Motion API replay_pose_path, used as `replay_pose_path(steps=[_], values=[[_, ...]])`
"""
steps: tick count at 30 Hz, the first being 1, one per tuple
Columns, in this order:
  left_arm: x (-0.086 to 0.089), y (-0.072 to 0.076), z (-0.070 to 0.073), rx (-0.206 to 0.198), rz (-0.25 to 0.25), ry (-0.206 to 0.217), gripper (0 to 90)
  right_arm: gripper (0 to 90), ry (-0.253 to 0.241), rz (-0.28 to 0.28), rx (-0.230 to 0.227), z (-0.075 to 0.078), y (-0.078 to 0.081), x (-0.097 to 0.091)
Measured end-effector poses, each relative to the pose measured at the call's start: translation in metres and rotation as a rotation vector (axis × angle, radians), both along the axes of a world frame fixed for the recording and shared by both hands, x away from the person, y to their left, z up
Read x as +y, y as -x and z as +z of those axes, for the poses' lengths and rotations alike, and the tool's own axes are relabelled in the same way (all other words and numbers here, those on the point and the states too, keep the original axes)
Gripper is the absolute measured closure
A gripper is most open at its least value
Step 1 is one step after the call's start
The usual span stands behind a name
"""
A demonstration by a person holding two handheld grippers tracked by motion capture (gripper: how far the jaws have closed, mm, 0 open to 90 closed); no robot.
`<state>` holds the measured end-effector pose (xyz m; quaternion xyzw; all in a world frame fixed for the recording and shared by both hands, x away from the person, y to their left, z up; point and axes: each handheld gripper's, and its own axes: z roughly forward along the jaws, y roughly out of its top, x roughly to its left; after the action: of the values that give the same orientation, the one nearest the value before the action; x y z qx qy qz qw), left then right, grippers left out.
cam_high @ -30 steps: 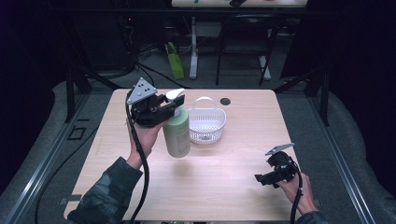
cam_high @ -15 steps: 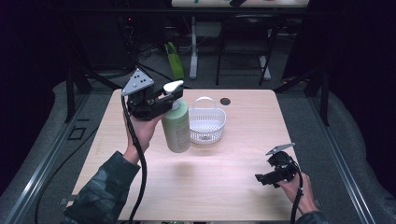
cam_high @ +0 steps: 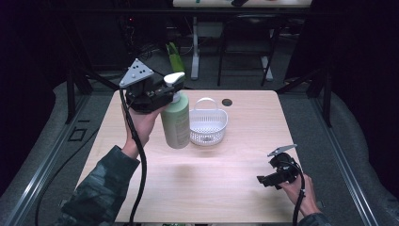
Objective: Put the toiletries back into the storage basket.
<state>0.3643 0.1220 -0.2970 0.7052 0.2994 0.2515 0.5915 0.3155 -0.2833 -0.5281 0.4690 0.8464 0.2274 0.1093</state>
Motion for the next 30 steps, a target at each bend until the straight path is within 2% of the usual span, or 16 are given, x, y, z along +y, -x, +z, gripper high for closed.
replay_pose_path(steps=[17,23,30], values=[[-0.005,-0.011,0.016,-0.020,0.011,0.012,67.6,6.7,0.001,0.006,0.000,0.000,0.000,0.000],[-0.010,-0.016,0.022,-0.032,0.007,0.002,67.5,6.7,0.010,0.010,0.004,0.000,0.000,0.000],[-0.014,-0.022,0.025,-0.025,0.001,0.014,67.5,6.7,0.008,0.011,0.002,0.000,0.000,-0.001]])
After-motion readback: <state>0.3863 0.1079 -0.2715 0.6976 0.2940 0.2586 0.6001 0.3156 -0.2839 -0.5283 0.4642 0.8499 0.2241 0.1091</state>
